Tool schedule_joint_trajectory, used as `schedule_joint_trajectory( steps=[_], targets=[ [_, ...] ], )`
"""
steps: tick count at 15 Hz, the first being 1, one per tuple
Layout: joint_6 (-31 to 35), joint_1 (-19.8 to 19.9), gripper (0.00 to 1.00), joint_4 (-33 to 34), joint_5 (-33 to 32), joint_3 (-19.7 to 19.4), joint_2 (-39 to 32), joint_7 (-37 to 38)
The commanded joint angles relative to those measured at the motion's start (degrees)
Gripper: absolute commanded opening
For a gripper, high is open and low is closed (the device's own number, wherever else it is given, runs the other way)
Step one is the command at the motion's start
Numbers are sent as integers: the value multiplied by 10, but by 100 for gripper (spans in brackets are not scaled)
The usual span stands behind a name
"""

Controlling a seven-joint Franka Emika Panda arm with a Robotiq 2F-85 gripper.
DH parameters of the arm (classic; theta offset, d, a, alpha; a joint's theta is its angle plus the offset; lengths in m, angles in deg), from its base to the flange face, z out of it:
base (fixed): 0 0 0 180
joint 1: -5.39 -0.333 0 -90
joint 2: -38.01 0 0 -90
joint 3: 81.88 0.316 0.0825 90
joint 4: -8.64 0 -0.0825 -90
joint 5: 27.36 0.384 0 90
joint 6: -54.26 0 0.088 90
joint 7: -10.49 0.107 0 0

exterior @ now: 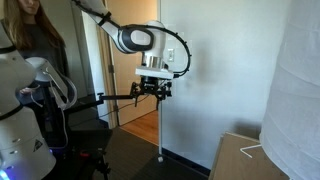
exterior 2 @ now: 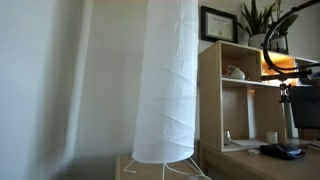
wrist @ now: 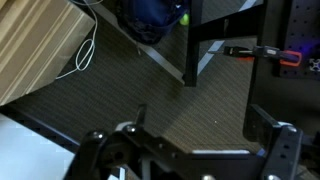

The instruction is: Open the top drawer

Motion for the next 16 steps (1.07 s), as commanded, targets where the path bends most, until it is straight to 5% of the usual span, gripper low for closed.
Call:
schedule_joint_trajectory(
  steps=[1, 5, 12, 16],
  targets=[
    [56, 9, 100, 22, -14, 16, -35, -55],
    [98, 17, 100, 34, -22, 23, -71, -27],
    [145, 47, 100, 50, 76, 25, -115, -15],
    [215, 47, 100, 44, 31, 20, -124, 46]
  ],
)
